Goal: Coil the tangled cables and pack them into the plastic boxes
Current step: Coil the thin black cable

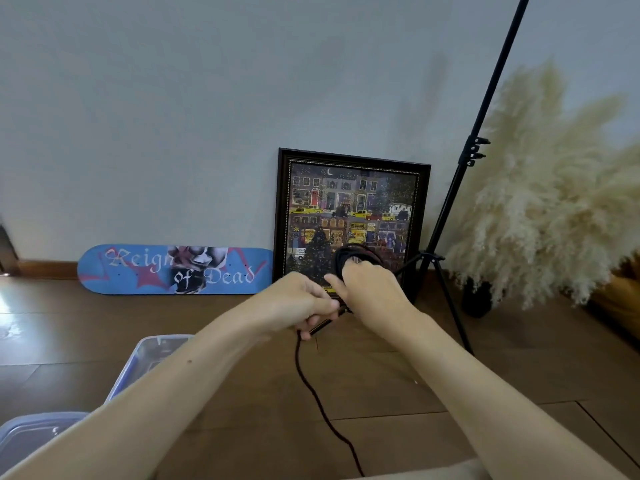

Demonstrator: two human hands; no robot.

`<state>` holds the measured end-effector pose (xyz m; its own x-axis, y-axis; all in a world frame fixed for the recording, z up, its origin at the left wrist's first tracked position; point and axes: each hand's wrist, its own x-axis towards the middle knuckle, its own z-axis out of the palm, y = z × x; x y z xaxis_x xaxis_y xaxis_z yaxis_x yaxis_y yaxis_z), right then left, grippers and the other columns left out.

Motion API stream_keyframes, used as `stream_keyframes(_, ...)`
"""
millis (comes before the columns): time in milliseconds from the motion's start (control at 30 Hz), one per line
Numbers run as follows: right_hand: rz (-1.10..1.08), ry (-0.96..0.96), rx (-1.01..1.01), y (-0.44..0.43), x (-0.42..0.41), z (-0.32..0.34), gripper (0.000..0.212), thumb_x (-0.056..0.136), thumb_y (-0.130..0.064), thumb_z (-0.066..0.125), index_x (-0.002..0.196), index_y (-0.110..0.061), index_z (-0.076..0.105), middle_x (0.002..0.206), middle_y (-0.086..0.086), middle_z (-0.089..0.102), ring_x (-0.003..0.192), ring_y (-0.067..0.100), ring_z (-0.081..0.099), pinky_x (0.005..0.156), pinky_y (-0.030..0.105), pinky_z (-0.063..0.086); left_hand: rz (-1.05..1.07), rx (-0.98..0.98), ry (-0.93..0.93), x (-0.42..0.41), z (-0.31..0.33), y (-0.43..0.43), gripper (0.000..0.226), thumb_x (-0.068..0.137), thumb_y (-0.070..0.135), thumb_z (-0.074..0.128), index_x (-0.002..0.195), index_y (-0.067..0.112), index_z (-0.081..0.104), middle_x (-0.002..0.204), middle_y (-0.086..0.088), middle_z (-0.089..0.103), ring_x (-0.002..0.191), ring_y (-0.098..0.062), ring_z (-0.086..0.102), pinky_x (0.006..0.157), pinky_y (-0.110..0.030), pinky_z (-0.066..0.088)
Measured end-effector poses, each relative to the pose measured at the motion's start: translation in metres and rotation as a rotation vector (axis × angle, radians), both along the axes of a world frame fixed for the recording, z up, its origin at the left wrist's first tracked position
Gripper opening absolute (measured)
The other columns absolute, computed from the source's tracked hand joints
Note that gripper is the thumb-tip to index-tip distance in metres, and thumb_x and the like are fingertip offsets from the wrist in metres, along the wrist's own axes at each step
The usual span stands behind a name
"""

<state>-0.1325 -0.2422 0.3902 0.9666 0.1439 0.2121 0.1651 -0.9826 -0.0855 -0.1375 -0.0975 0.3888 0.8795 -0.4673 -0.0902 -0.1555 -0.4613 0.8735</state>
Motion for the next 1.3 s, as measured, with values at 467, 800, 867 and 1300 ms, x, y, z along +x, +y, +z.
stream_keyframes(467,0.382,0.931,1.018,-0.016,-0.005,0.014,0.111,0.084,-0.074,-0.005,0.118,0.009,0.061,0.043,0.004,0.05,0.031,0.011,0.036,0.064,0.023,0.052,0.125,-0.26,-0.327,0.022,0.02,0.033,0.007,0.079,0.014,0.073,0.081,0.008,0.075,0.06,0.01,0.067,0.056,0.004,0.057,0.057,-0.009,0.042)
stream_keyframes(800,0.779,1.002,1.728,-0.006,-0.012,0.015,0.054,0.096,-0.037,0.048,0.124,0.008,0.057,0.046,-0.001,0.05,0.031,0.004,0.04,0.042,0.016,0.039,0.197,-0.485,0.013,0.016,0.01,0.02,0.015,0.085,0.018,0.061,0.083,0.021,0.076,0.051,0.007,0.046,0.044,-0.003,0.034,0.043,-0.014,0.022)
stream_keyframes(867,0.687,0.851,1.844,-0.001,-0.013,0.017,0.057,0.095,-0.039,0.04,0.121,0.008,0.057,0.043,-0.002,0.045,0.029,0.005,0.037,0.04,0.016,0.037,0.181,-0.48,0.044,0.017,0.005,0.013,0.029,0.09,0.017,0.056,0.065,0.023,0.069,0.048,0.009,0.041,0.044,-0.004,0.027,0.044,-0.017,0.018)
stream_keyframes(1300,0.508,0.539,2.047,0.0,-0.017,0.021,0.052,0.087,-0.014,0.051,0.131,0.012,0.044,0.078,0.011,0.064,0.063,0.012,0.058,0.069,0.023,0.055,0.046,-0.483,0.288,0.008,-0.005,0.001,0.029,0.099,0.009,0.038,0.09,0.024,0.061,0.054,0.004,0.041,0.043,-0.007,0.03,0.044,-0.02,0.021)
